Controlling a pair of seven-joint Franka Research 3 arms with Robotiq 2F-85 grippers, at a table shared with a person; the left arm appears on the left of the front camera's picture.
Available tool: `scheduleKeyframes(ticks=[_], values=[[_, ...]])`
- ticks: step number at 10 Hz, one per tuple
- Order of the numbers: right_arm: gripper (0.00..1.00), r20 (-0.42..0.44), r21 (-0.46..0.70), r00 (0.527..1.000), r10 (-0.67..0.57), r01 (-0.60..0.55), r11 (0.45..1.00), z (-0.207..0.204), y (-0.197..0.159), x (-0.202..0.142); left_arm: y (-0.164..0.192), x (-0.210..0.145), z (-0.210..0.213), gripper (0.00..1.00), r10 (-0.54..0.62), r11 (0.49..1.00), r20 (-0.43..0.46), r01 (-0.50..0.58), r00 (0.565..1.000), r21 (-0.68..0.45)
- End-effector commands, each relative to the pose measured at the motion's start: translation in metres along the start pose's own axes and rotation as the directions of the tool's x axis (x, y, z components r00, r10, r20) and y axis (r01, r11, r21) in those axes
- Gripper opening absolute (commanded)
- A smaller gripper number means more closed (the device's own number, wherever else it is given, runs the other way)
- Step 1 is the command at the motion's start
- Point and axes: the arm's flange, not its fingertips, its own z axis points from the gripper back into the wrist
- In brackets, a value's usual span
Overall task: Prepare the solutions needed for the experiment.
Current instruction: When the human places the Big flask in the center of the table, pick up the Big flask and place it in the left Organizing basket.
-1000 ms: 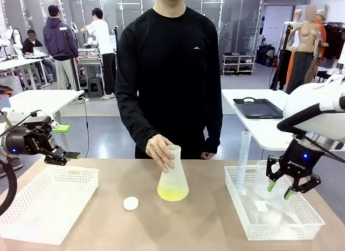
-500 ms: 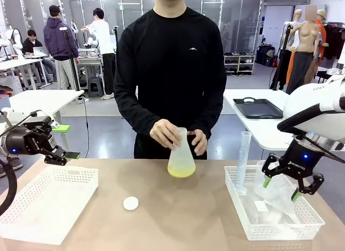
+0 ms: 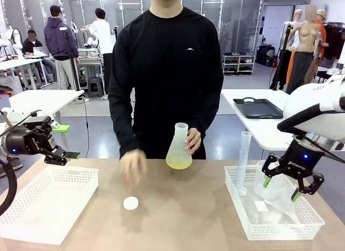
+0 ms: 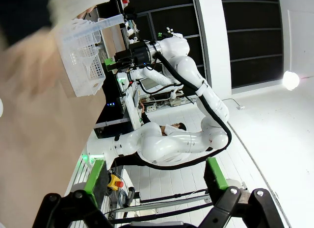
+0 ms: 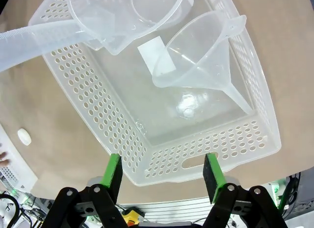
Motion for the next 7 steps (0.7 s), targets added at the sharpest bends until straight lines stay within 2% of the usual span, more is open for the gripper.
scheduleKeyframes(ticks=[1,3,5,7], values=[[0.83,-0.002,0.004,1.000,-0.002,0.002,1.000,0.000,0.000,0.000,-0.003,0.001,0.000,1.00,0.003,1.000,-0.002,-0.003,1.000,-0.002],[0.83,0.000,0.000,1.000,0.000,0.000,1.000,0.000,0.000,0.000,-0.003,0.001,0.000,1.00,0.003,1.000,-0.002,-0.003,1.000,-0.002],[0.83,-0.041,0.170,0.999,0.013,-0.006,0.985,0.018,0.003,-0.007,-0.003,0.001,0.000,1.00,0.003,1.000,-0.002,-0.003,1.000,-0.002],[0.83,-0.146,0.345,0.983,0.108,-0.052,0.937,0.034,0.002,-0.011,-0.003,0.001,0.000,1.00,0.003,1.000,-0.002,-0.003,1.000,-0.002]])
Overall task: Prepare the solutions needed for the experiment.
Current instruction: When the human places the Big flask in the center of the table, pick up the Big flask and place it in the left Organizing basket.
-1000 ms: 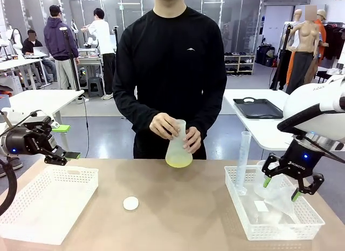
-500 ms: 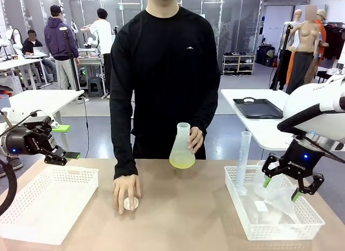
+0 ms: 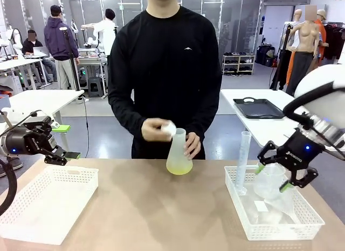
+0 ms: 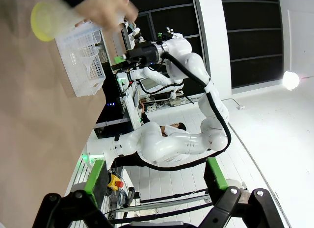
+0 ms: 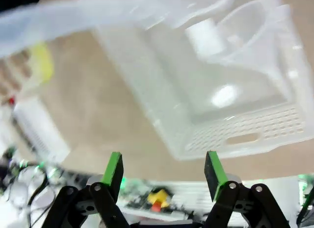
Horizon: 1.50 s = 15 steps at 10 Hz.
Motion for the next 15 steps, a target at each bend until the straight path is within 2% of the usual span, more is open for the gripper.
scheduleKeyframes(ticks=[1,2,5,6,7,8,10,11,13,14,15], values=[[0.83,-0.141,0.184,0.988,0.062,-0.036,0.982,0.013,0.000,-0.001,-0.003,0.001,0.000,1.00,0.003,1.000,-0.002,-0.003,1.000,-0.002],[0.83,-0.229,0.273,0.965,0.130,-0.065,0.960,0.017,0.001,-0.003,-0.003,0.001,0.000,1.00,0.003,1.000,-0.002,-0.003,1.000,-0.002],[0.83,-0.311,0.551,0.924,0.223,-0.016,0.835,0.024,-0.002,0.002,-0.003,0.001,0.000,1.00,0.003,1.000,-0.002,-0.003,1.000,-0.002],[0.83,-0.285,0.650,0.917,0.278,-0.028,0.759,0.022,-0.004,0.002,-0.003,0.001,0.000,1.00,0.003,1.000,-0.002,-0.003,1.000,-0.002],[0.83,-0.232,0.696,0.913,0.335,-0.085,0.713,0.017,-0.003,0.002,-0.003,0.001,0.000,1.00,0.003,1.000,-0.002,-0.003,1.000,-0.002],[0.83,-0.203,0.738,0.879,0.432,-0.152,0.657,0.012,-0.001,0.003,-0.003,0.001,0.000,1.00,0.003,1.000,-0.002,-0.003,1.000,-0.002],[0.83,-0.095,0.809,0.874,0.476,-0.211,0.549,0.002,0.004,0.009,-0.003,0.001,0.000,1.00,0.003,1.000,-0.002,-0.003,1.000,-0.002],[0.83,-0.057,0.809,0.881,0.470,-0.235,0.538,-0.001,0.006,0.009,-0.003,0.001,0.000,1.00,0.003,1.000,-0.002,-0.003,1.000,-0.002],[0.83,-0.087,0.825,0.884,0.458,-0.194,0.531,-0.006,0.008,0.009,-0.003,0.001,0.000,1.00,0.003,1.000,-0.002,-0.003,1.000,-0.002],[0.83,-0.055,0.840,0.911,0.408,-0.178,0.512,-0.008,0.007,0.010,-0.003,0.001,0.000,1.00,0.003,1.000,-0.002,-0.003,1.000,-0.002],[0.83,-0.082,0.836,0.916,0.392,-0.151,0.527,-0.007,0.007,0.011,-0.003,0.001,0.000,1.00,0.003,1.000,-0.002,-0.003,1.000,-0.002]])
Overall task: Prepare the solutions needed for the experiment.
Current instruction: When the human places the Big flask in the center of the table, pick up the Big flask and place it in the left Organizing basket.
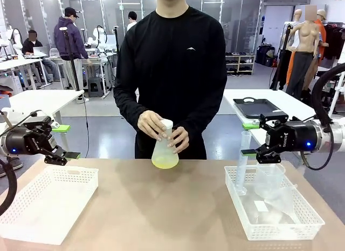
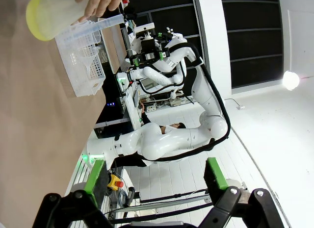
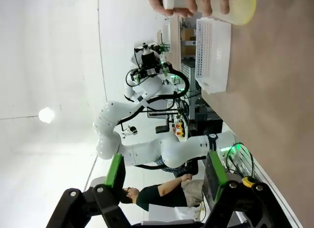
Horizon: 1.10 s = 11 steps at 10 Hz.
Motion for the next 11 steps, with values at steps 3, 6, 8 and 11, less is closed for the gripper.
scheduleKeyframes(ticks=[3,6,8,11], values=[[0.83,0.000,0.000,1.000,0.000,0.000,1.000,0.0000,0.0000,0.0000,-0.0027,0.0010,-0.0001,1.00,0.003,1.000,-0.002,-0.003,1.000,-0.002],[0.83,0.000,0.000,1.000,0.000,0.000,1.000,0.0000,0.0000,0.0000,-0.0027,0.0010,-0.0001,1.00,0.003,1.000,-0.002,-0.003,1.000,-0.002],[0.83,0.000,0.000,1.000,0.000,0.000,1.000,0.0000,0.0000,0.0000,-0.0027,0.0010,-0.0001,1.00,0.003,1.000,-0.002,-0.003,1.000,-0.002],[0.83,0.000,0.000,1.000,0.000,0.000,1.000,0.0000,0.0000,0.0000,-0.0027,0.0010,-0.0001,1.00,0.003,1.000,-0.002,-0.003,1.000,-0.002]])
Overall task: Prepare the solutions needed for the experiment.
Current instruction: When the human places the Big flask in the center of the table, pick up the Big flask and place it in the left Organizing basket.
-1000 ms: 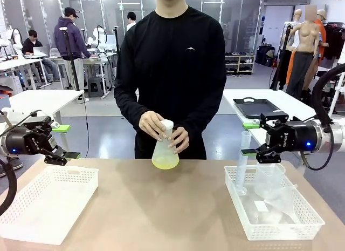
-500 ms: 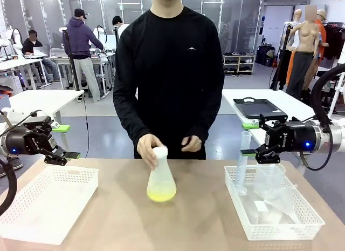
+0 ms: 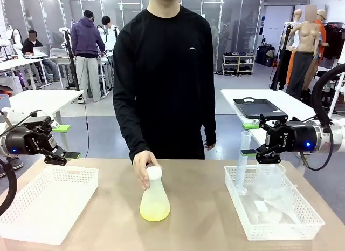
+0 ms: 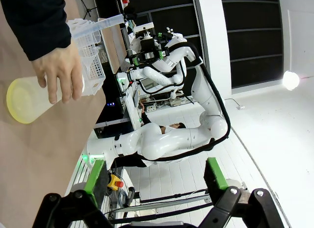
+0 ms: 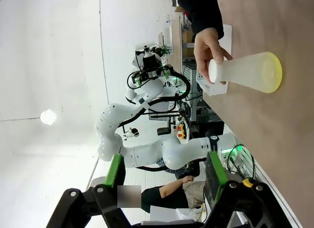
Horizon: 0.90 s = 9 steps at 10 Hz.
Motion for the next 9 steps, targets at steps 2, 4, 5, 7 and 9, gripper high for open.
scheduleKeyframes(ticks=[2,4,5,7,9], values=[[0.83,-0.004,-0.002,1.000,0.004,-0.004,1.000,0.000,0.001,-0.001,0.001,0.013,-0.013,1.00,-0.061,0.997,0.006,0.061,0.998,-0.038],[0.83,-0.004,-0.002,1.000,0.004,-0.004,1.000,0.000,0.001,-0.001,-0.005,0.034,-0.030,1.00,-0.261,0.963,-0.020,0.260,0.965,-0.066],[0.83,-0.004,-0.002,1.000,0.004,-0.004,1.000,0.000,0.001,-0.001,-0.009,0.048,-0.038,1.00,-0.333,0.942,-0.045,0.331,0.942,-0.046],[0.83,-0.004,-0.002,1.000,0.004,-0.004,1.000,0.000,0.001,-0.001,-0.014,0.067,-0.057,1.00,-0.532,0.842,-0.193,0.539,0.824,-0.019],[0.83,-0.004,-0.002,1.000,0.004,-0.004,1.000,0.000,0.001,-0.001,-0.020,0.086,-0.069,1.00,-0.644,0.746,-0.254,0.665,0.722,-0.002]])
